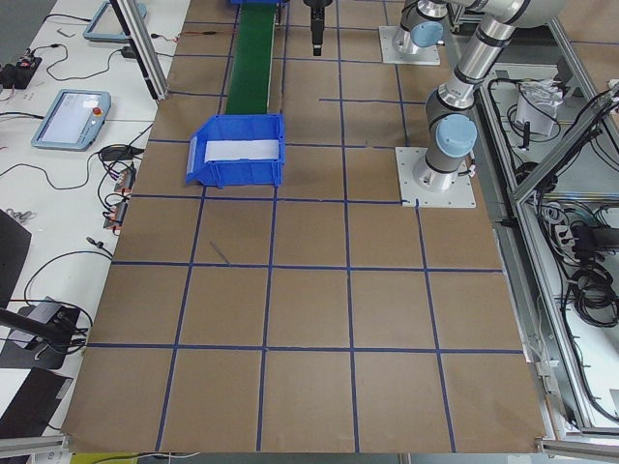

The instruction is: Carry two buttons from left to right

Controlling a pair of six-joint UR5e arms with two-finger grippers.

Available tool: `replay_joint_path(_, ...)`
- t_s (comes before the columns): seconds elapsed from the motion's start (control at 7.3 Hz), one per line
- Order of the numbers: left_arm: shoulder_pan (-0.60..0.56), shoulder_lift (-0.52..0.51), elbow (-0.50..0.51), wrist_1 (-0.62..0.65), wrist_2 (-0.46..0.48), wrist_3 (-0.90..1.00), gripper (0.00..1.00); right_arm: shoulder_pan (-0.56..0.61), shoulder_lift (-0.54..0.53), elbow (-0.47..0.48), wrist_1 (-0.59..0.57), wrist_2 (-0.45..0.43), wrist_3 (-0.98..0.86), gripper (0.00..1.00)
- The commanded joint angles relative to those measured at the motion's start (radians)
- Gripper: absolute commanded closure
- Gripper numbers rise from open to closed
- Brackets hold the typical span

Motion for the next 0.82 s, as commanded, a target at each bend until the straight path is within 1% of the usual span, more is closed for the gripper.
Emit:
replay_joint_path(0.0, 0.003, -0.123, 0.069, 0.012, 0.001, 0.011, 0.00, 0.000, -0.022, 0.007, 0.005, -0.002, 0.015, 0.00)
replay_joint_path(0.14, 0.002, -0.203, 0.120, 0.048, -0.010, -0.007, 0.00, 0.000, -0.019, 0.011, 0.013, -0.002, 0.018, 0.00)
replay_joint_path(0.27, -0.019, -0.267, 0.190, 0.121, -0.011, -0.048, 0.00, 0.000, -0.019, 0.016, 0.016, -0.009, 0.016, 0.00)
replay_joint_path(0.55, -0.009, -0.263, 0.182, 0.111, -0.013, -0.039, 0.00, 0.000, -0.021, 0.025, 0.016, -0.014, 0.015, 0.00)
replay_joint_path(0.69, 0.014, -0.265, 0.182, 0.110, -0.008, -0.035, 0.00, 0.000, -0.018, 0.033, 0.021, -0.014, 0.006, 0.00)
